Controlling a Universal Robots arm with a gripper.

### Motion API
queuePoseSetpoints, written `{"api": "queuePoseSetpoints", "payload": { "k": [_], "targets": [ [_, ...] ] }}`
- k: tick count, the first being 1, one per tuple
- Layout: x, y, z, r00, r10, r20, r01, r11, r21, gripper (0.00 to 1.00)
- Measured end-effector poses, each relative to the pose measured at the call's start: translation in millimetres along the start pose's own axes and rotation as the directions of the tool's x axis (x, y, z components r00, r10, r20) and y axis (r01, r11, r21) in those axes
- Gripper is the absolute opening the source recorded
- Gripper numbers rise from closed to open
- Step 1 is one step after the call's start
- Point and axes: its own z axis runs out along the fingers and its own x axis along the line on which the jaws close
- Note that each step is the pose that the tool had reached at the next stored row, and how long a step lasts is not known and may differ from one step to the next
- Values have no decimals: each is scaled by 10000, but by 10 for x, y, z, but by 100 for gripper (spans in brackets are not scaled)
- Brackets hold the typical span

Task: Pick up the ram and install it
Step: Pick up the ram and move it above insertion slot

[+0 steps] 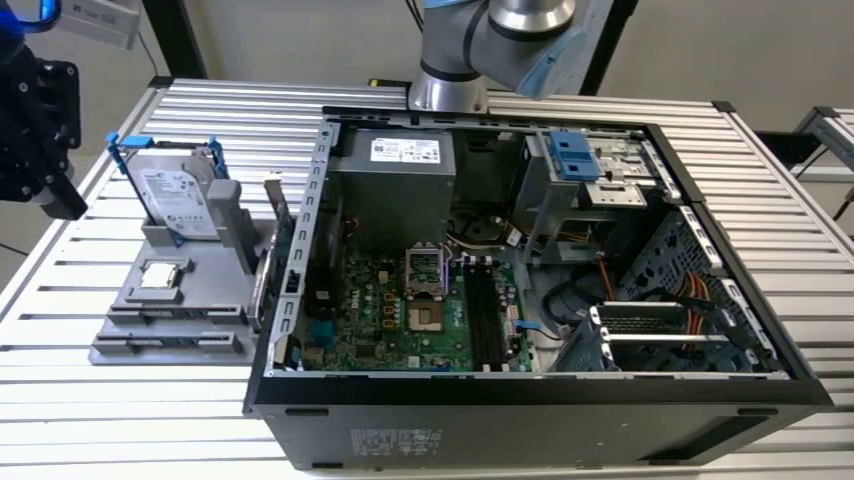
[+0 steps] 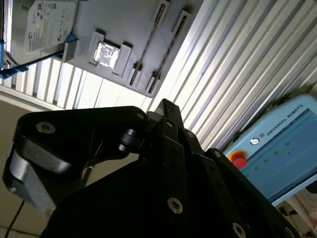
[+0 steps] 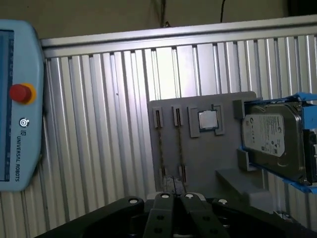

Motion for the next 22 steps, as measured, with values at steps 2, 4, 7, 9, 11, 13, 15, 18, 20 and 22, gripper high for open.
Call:
{"api": "queuePoseSetpoints", "payload": {
  "k": [2, 4, 7, 9, 11, 13, 15, 18, 20, 22],
  "targets": [
    [0, 0, 0, 9996, -275, -7, 275, 9996, 2, 0],
    [0, 0, -1, 9984, -564, -16, 564, 9984, -1, 0],
    [0, 0, 0, 9954, -955, -25, 955, 9954, -7, 0],
    [0, 0, 0, 9931, -1171, -31, 1171, 9931, -12, 0],
    [-1, 0, 0, 9906, -1367, -36, 1367, 9906, -17, 0],
    [-1, 0, -1, 9880, -1545, -41, 1545, 9880, -21, 0],
    [-2, 0, -1, 9851, -1721, -45, 1721, 9851, -25, 0],
    [-2, 0, -1, 9802, -1977, -51, 1977, 9803, -32, 0],
    [-2, 0, 0, 9773, -2119, -54, 2119, 9773, -35, 0],
    [-2, 0, 0, 9743, -2253, -57, 2253, 9743, -38, 0]
  ]
}}
